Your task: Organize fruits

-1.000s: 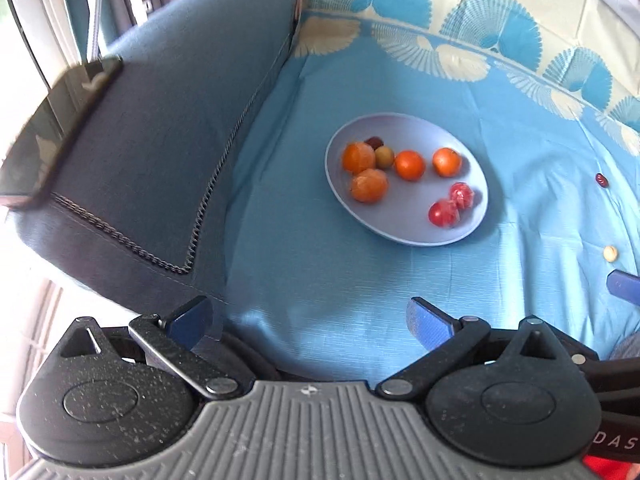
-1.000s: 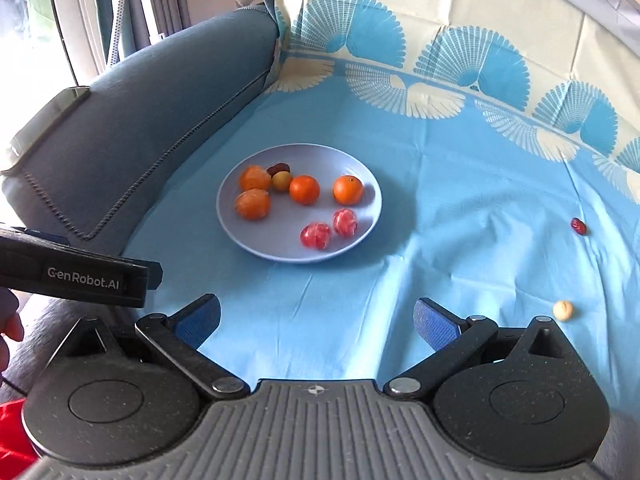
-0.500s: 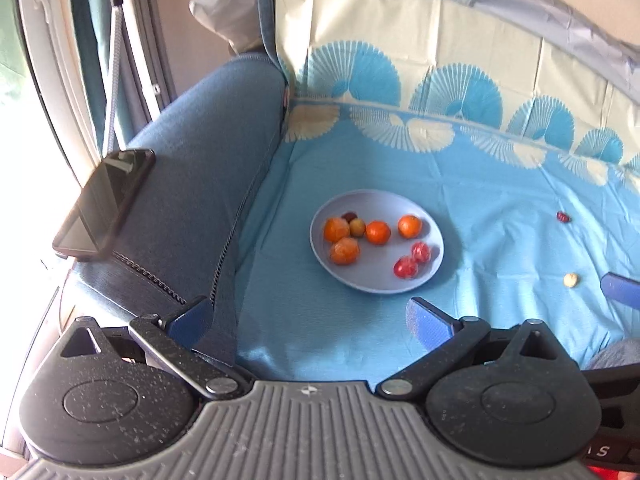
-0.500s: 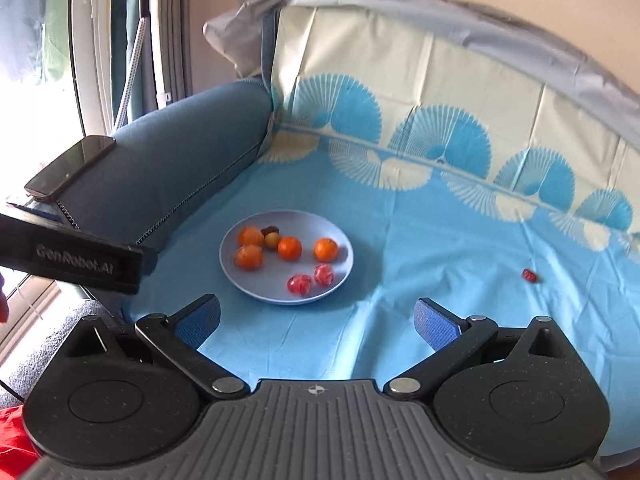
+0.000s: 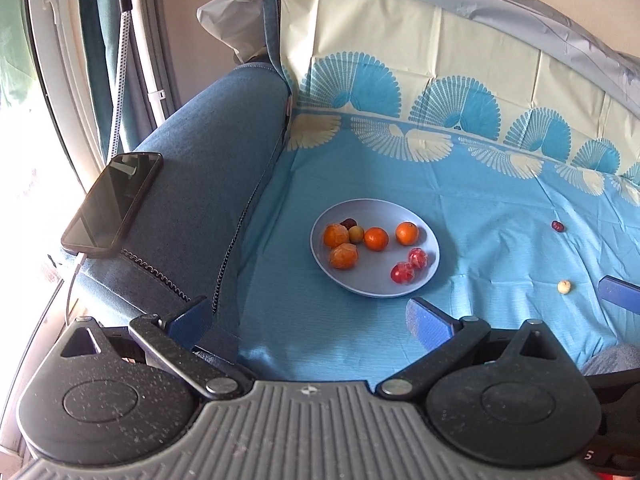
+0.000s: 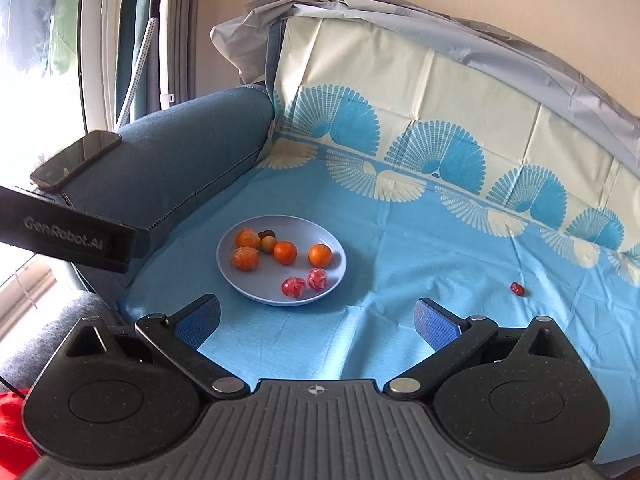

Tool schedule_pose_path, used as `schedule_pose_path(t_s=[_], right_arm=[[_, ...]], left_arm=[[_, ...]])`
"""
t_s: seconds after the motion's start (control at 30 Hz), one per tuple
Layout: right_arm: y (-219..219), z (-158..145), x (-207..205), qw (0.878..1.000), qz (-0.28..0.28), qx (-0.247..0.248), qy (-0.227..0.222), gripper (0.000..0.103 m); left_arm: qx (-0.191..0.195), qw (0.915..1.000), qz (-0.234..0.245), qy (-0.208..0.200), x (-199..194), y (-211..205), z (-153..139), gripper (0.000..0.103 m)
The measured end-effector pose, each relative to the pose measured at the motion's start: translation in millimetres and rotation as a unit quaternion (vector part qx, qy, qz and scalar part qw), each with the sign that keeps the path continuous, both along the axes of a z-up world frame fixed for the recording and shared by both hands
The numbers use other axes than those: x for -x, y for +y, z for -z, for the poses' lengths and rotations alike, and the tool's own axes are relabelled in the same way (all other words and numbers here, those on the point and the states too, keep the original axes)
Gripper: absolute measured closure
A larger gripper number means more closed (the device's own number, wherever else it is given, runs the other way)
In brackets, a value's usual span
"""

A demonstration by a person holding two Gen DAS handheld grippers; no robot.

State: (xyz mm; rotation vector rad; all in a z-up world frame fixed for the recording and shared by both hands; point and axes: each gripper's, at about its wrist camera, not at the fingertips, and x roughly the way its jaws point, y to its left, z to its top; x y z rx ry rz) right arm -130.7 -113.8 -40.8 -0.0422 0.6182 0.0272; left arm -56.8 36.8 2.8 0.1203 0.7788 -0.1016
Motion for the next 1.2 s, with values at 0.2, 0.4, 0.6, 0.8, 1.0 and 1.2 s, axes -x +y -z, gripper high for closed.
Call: schedule_pose_path(t_s=[0.2, 0.4, 0.6, 0.8, 1.0, 1.2], right_arm=[[2, 5, -7, 1.000, -0.002, 0.005, 0.010, 0.001], [6, 10, -17, 1.000, -0.008, 0.008, 0.020, 0.001], [8, 15, -20, 0.999, -0.011, 0.009, 0.031, 0.001], [-4, 23, -26, 0.999, 0.007, 0.003, 0.039, 0.001], [-57, 63, -40, 0.990, 0.094, -0.051, 0.097, 0.001], [-138, 103, -51, 0.974, 0.197, -0.078, 0.081, 0.001]], left_arm=[[0.003, 0.9999, -0.006, 0.011, -8, 4, 5, 0.000], [0.005, 0.9995, -0.018, 0.025, -15, 11, 11, 0.000], [0.007, 0.9992, -0.021, 0.033, -19, 13, 15, 0.000], [0.001, 0.9993, -0.018, 0.033, -21, 6, 14, 0.000], [-0.012, 0.9988, -0.005, 0.048, -31, -16, 17, 0.000], [-0.019, 0.9972, 0.006, 0.072, -48, -50, 21, 0.000]])
